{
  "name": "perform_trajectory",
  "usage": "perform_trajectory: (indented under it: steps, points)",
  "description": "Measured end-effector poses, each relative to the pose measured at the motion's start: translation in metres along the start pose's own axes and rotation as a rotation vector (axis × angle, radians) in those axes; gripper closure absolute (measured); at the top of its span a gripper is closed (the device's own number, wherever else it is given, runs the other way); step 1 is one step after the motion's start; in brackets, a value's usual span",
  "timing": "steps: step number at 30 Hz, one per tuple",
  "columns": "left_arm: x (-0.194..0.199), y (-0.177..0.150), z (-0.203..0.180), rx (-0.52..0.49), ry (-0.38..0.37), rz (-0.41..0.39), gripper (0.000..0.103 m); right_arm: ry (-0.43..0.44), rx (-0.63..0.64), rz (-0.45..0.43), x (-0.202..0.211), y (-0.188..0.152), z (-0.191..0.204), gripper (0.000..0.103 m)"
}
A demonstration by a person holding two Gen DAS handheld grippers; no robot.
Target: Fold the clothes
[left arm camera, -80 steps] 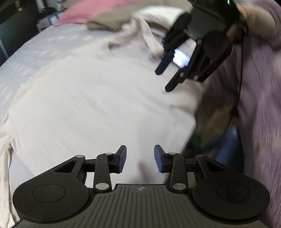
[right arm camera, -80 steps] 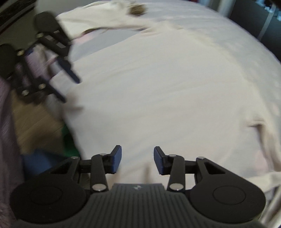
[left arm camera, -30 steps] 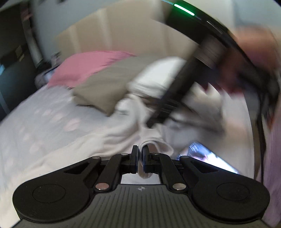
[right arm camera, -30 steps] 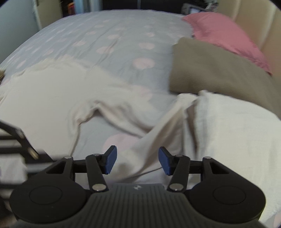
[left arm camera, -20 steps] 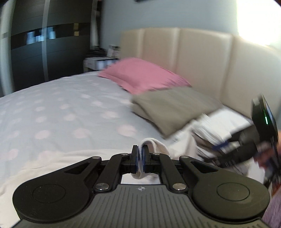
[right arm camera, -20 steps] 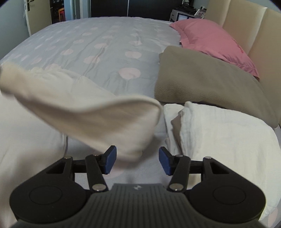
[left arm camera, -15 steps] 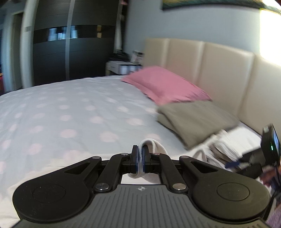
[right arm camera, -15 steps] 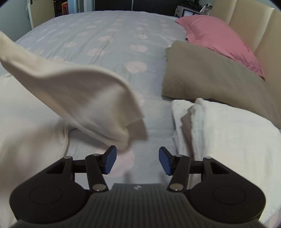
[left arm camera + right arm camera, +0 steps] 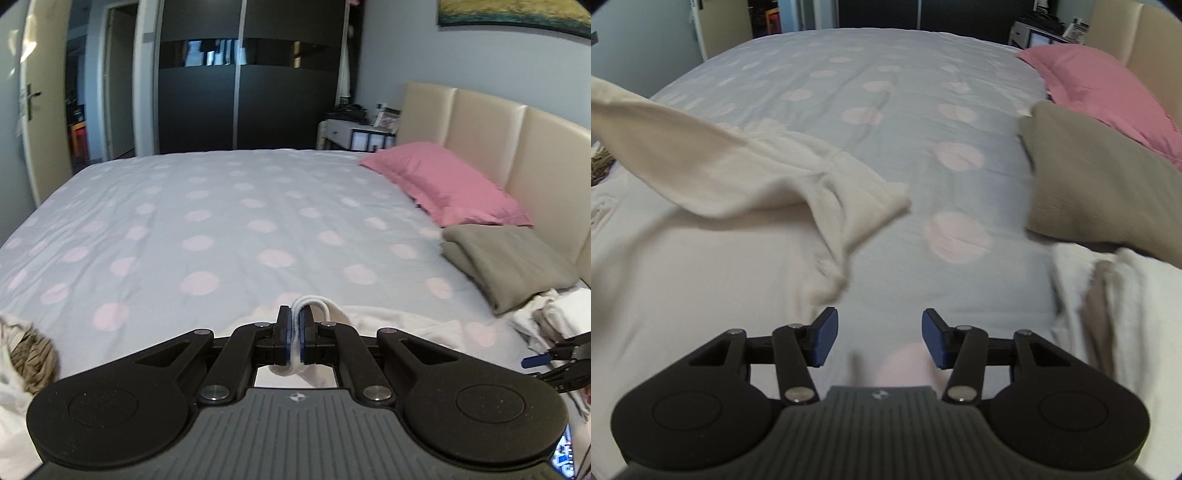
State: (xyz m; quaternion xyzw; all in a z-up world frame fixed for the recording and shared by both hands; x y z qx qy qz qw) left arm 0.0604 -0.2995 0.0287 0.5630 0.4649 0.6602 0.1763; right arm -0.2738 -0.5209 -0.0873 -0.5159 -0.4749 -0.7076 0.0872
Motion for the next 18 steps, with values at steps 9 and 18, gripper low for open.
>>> perform_trajectory:
  steps: [9, 18]
  points:
    - [0.000, -0.001, 0.025, 0.064, -0.041, 0.001, 0.101, 0.005, 0.069, -0.039, -0.030, 0.028, 0.040, 0.062]
    - [0.011, 0.006, 0.042, 0.104, -0.005, -0.031, 0.101, -0.079, 0.087, -0.031, -0.051, 0.041, 0.042, 0.102]
Point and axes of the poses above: each gripper's, at about its wrist camera, not at the fingertips, and x roughly against the way its jaws point, z to its left, y to its top, the point moved 4 cm from there along -x, roughly the way its jaws point, and after that the axes turned 1 degree about z, right-handed, at the moved point
